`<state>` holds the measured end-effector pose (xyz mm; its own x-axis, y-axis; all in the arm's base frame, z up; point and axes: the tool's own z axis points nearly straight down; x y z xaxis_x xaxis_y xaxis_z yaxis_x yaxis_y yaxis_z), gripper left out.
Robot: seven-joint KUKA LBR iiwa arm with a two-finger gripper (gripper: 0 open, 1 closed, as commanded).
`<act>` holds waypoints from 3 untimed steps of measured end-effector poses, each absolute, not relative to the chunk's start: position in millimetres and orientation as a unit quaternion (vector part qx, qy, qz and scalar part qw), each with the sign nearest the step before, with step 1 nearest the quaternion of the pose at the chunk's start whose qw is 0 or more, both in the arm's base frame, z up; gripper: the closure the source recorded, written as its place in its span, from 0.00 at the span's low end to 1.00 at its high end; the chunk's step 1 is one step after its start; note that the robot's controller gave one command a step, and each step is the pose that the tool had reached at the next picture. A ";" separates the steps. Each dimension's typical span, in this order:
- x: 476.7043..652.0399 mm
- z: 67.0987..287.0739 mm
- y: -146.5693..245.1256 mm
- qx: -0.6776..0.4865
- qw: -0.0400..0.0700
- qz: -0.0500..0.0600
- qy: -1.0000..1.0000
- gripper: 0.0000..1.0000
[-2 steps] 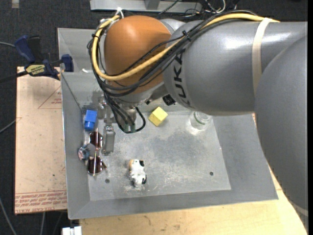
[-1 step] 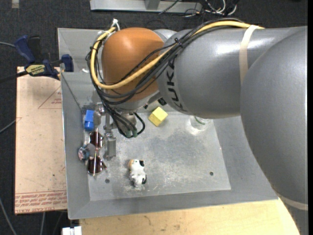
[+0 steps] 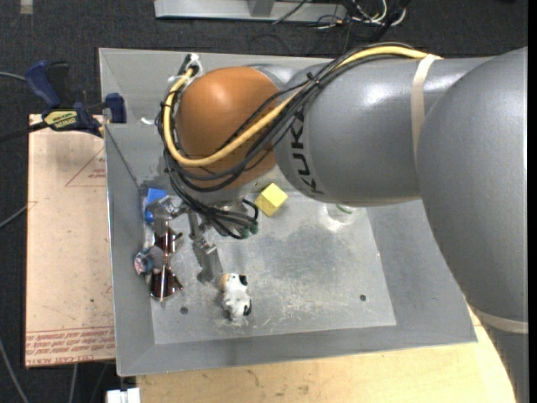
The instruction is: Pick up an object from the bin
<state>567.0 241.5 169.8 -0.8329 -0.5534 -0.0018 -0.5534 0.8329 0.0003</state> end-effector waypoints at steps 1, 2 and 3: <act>585.0 127.2 247.2 -0.310 0.000 0.001 0.951 0.00; 587.3 94.8 240.4 -0.465 0.002 0.000 0.885 0.00; 593.9 72.2 247.6 -0.492 0.002 0.001 0.871 1.00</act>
Offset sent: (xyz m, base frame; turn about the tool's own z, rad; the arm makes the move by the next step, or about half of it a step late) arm 0.0203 -0.0075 -0.0998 -0.5906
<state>593.9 247.6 72.2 -0.5158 -0.8567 -0.0046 -0.8567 0.5158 0.0005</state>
